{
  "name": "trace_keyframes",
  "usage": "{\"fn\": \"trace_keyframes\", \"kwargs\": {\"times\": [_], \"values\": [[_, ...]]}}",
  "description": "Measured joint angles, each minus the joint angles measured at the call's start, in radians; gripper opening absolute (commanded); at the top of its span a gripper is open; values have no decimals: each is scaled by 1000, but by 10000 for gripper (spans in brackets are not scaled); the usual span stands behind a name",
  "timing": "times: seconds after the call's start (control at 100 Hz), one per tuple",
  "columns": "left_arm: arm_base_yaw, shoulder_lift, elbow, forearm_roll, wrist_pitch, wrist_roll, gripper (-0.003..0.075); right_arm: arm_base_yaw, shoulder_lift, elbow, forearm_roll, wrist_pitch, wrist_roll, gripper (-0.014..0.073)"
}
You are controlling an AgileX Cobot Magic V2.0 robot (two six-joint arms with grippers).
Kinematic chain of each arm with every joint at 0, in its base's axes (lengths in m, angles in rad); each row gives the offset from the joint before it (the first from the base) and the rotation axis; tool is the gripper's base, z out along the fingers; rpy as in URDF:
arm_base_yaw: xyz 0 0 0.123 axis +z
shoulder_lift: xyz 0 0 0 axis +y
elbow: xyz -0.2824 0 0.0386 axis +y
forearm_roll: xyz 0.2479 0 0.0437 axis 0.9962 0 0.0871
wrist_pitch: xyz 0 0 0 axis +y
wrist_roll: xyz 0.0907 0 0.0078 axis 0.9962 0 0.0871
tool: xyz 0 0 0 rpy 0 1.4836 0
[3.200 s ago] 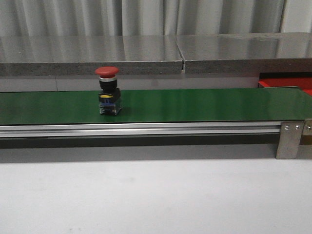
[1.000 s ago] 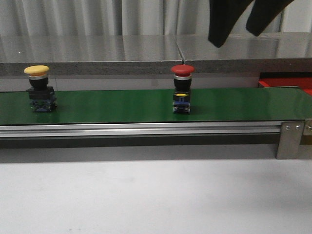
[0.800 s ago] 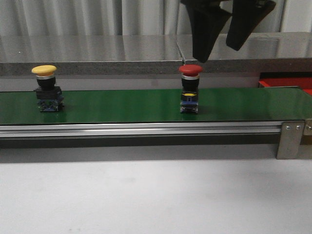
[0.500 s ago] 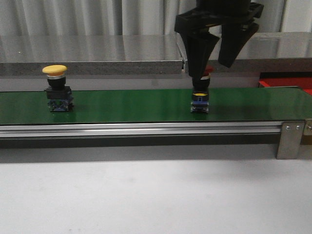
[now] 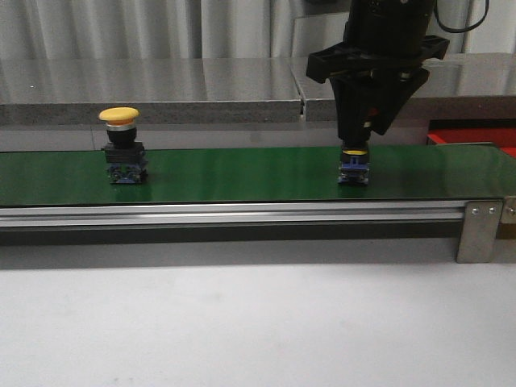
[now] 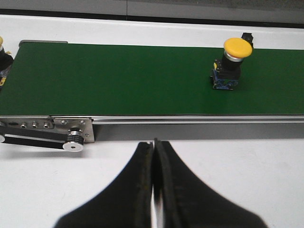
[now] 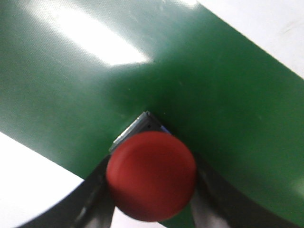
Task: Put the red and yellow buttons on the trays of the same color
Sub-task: 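Close the right gripper on the red button and lift it, then lower the red button into the red tray and open the right gripper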
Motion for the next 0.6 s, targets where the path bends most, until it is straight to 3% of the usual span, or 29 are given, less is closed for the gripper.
{"fn": "trace_keyframes", "kwargs": {"times": [0.29, 0.6], "values": [[0, 0, 0, 0, 0, 0, -19, -32, -18, -3, 6, -2, -3, 125], [0, 0, 0, 0, 0, 0, -19, -205, -70, -9, 3, -37, -3, 125]]}}
